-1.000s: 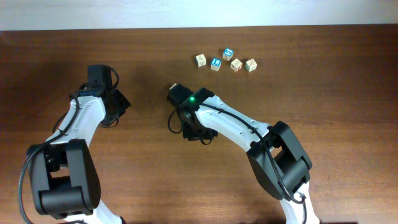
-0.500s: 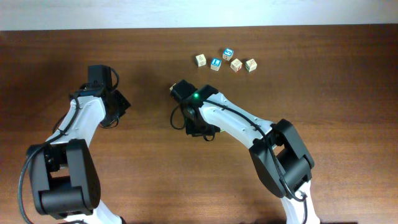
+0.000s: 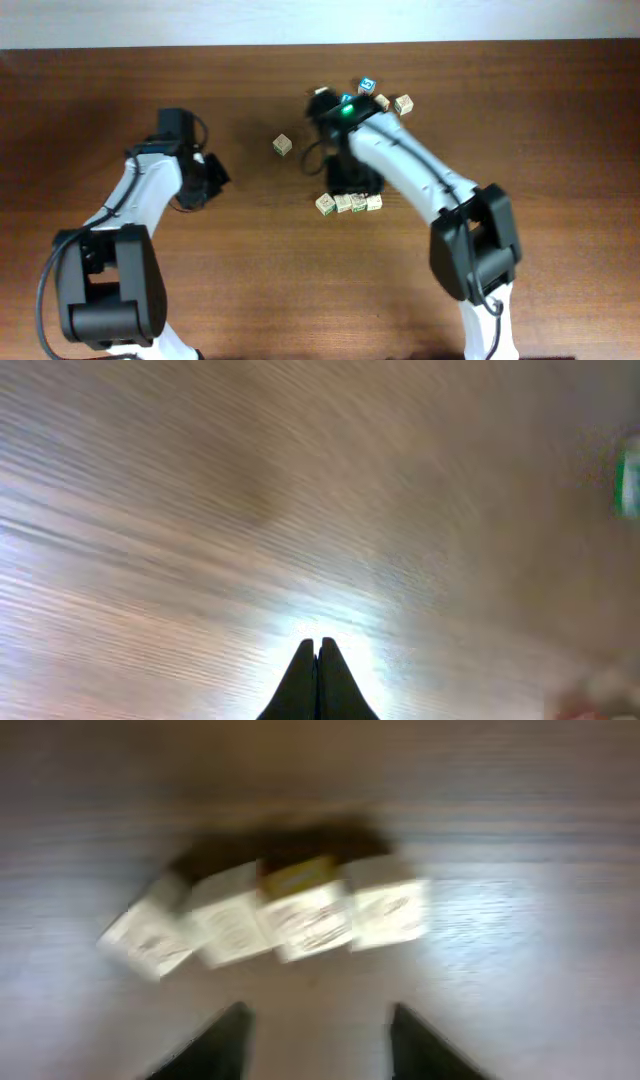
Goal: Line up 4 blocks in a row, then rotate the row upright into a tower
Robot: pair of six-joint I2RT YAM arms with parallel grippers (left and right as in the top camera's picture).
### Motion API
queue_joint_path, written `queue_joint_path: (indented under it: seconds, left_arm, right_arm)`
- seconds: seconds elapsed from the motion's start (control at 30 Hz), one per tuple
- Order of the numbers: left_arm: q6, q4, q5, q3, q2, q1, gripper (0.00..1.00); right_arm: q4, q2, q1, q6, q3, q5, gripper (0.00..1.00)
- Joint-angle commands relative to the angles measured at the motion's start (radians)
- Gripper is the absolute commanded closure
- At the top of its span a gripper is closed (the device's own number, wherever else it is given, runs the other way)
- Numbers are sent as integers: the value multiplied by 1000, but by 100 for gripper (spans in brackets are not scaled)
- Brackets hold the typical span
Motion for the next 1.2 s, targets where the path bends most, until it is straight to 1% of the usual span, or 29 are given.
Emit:
queue_joint_path:
  seconds: [0.0,0.13,0.2,0.27,0.3,0.4,0.47,0.53,0.6,0.7,0.73,0.8,0.97,1.1,1.17]
  left_arm:
    - [31,-39,73,11,9,-132,100]
    - [9,-38,78,11,9,-275,100]
    - [-21,-24,78,11,10,-312,100]
    - [-29,8,78,11,21,-343,100]
    - [-49,18,84,11,45,-365,100]
    - [-50,36,121,11,91,-390,100]
    - [-53,50,146,11,108,-396,100]
    - [-53,92,188,11,109,-402,100]
    - [-53,137,193,11,127,-430,100]
    - [-64,163,193,11,140,-438,100]
    - [-64,196,193,11,140,-437,100]
    - [-64,228,187,11,140,-440,100]
    - [-62,238,174,11,140,-444,100]
    - [16,221,205,19,140,-441,100]
    - [112,143,208,61,140,-431,100]
  right_arm:
    - [-2,0,-106,-159,-47,-27,62]
    - [15,0,-216,-235,-101,-20,65]
    - [14,0,-256,-283,-102,-26,65]
    - [13,0,-286,-341,-104,-72,65]
    - [17,0,-289,-356,-117,-92,65]
    - [56,0,-284,-354,-162,-106,65]
    - [105,0,-286,-354,-222,-167,65]
    - [149,0,-286,-354,-260,-214,66]
    - [176,0,-286,-354,-281,-231,66]
    - [190,0,-284,-361,-281,-241,66]
    - [196,0,-283,-381,-281,-276,66]
    - [207,0,-272,-380,-281,-283,66]
    - [235,0,-210,-380,-281,-294,66]
    - [235,0,-181,-352,-281,-296,66]
    - [225,0,-181,-353,-281,-338,66]
